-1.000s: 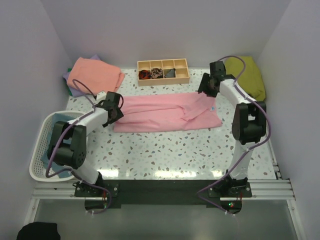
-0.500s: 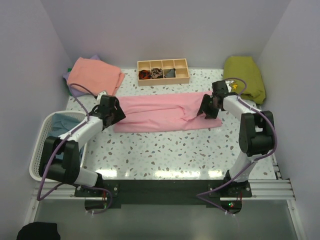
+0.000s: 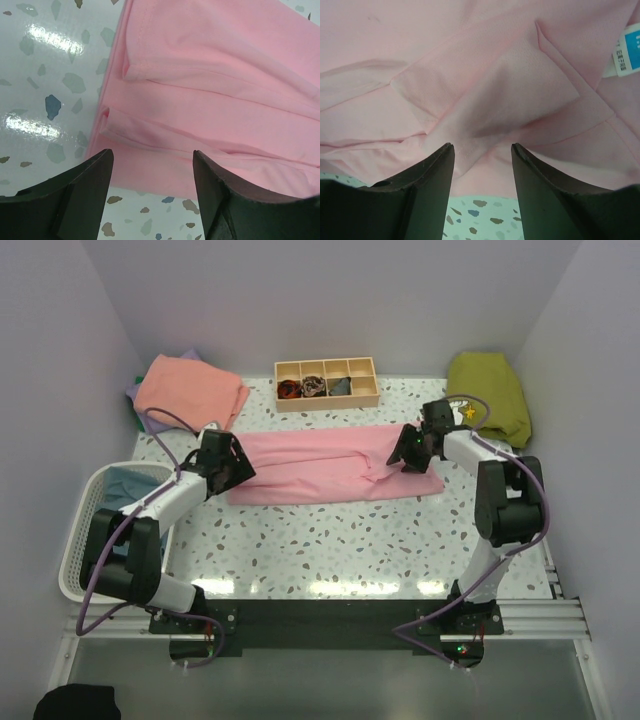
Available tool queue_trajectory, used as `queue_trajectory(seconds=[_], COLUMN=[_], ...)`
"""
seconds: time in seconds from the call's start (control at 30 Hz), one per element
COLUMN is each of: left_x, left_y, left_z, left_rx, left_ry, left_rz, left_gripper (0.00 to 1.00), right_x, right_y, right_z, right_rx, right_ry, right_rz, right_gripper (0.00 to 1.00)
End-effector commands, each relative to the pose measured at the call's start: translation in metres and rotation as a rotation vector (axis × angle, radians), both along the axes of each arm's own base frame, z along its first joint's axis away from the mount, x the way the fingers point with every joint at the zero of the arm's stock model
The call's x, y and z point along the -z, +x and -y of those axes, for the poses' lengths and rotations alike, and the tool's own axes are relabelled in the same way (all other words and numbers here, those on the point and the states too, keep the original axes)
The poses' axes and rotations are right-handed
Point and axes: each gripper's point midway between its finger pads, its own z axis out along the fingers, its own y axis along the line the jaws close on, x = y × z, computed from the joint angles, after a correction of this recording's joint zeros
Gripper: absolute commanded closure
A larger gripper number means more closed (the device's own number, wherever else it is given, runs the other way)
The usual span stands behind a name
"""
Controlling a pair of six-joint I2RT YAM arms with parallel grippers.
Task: Fold and stack the t-shirts
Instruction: Fold the other side of the tshirt into a rectangle
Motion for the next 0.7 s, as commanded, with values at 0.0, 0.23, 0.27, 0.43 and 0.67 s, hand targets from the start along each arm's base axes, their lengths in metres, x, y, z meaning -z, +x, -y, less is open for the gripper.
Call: queue_trajectory(seconds=[0.0, 0.23, 0.27, 0.43, 0.67], left_x=[-0.004, 0.002, 0.002, 0.004, 0.008], left_y=[0.007, 0.007, 0.009, 0.010, 0.011], left_z=[0.000, -0.002, -0.001, -0.001, -0.002], left_rx=[0.015, 0.010, 0.010, 0.008, 0.007], left_ry=[0.008, 0.016, 0.014, 0.018, 0.024], left_rz=[0.029, 0.011, 0.010, 0.005, -0.008], left_gripper=[0.31, 0.31, 0.31, 0.31, 0.31], right_x=[-0.009, -0.008, -0.009, -0.016, -0.027], right_y=[0.024, 0.033, 0.035, 0.050, 0.083], right_z=[-0.011, -0.011, -0.012, -0.017, -0.033], right_rx=[-0.007, -0.005, -0.007, -0.020, -0.053], right_ry=[0.033, 0.030, 0.034, 0.056, 0.109], right_rz=[0.049, 0.051, 0.056, 0.096, 0.138], right_gripper=[0.47, 0.47, 0.47, 0.48, 0.48])
